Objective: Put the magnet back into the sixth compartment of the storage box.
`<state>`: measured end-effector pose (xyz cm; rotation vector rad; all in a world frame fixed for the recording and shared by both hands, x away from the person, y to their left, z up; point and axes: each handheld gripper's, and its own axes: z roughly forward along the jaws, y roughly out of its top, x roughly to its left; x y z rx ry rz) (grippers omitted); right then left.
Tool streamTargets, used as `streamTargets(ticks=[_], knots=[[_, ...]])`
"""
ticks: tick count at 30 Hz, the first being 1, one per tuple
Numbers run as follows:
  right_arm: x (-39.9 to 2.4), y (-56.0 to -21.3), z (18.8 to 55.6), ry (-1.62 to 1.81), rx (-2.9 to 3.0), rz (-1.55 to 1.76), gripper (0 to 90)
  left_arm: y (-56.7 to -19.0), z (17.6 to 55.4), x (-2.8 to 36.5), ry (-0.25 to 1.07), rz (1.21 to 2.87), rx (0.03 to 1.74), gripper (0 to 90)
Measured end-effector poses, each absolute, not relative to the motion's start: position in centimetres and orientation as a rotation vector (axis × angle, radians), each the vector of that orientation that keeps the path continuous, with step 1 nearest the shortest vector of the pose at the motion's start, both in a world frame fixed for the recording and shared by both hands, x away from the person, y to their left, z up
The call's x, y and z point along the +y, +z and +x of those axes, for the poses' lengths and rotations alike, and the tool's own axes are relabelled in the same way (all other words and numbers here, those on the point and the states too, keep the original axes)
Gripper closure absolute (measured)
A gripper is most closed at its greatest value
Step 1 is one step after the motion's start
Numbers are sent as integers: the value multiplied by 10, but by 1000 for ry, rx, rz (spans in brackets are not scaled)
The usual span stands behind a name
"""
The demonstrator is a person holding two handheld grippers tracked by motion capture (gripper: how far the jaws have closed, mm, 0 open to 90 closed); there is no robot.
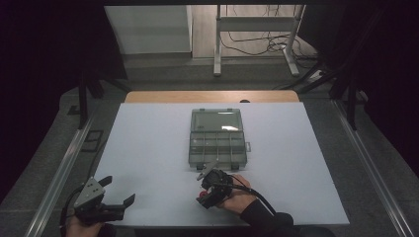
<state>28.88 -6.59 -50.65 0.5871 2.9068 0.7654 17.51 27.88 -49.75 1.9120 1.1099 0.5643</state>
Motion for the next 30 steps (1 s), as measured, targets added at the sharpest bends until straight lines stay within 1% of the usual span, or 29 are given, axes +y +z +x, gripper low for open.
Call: streamTargets(ticks=[2,3,4,7,8,9,12,13,14,15,16,30], knots=[[-65,-508,289,753,2929,592,325,-497,175,279,565,1912,1109,15],[-65,-508,289,753,2929,592,325,-497,175,279,565,1912,1109,15],[-65,-510,290,748,2939,581,362,-497,175,279,565,1913,1109,16],[-64,-511,290,738,2950,562,416,-498,175,279,565,1913,1108,15],[-64,-511,290,738,2950,562,416,-497,175,279,565,1914,1108,15],[-63,-512,289,734,2951,542,456,-498,175,279,565,1914,1108,15],[-62,-513,288,723,2943,514,518,-498,175,279,565,1915,1107,16],[-62,-513,288,723,2943,514,518,-498,175,279,565,1915,1107,16],[-62,-513,287,715,2936,479,600,-497,175,279,565,1915,1106,16],[-62,-513,287,715,2936,479,600,-497,175,279,565,1915,1106,16],[-62,-513,285,710,2938,470,623,-498,175,279,565,1915,1106,16],[-63,-511,286,720,2945,480,626,-497,175,278,567,1919,1099,16]])
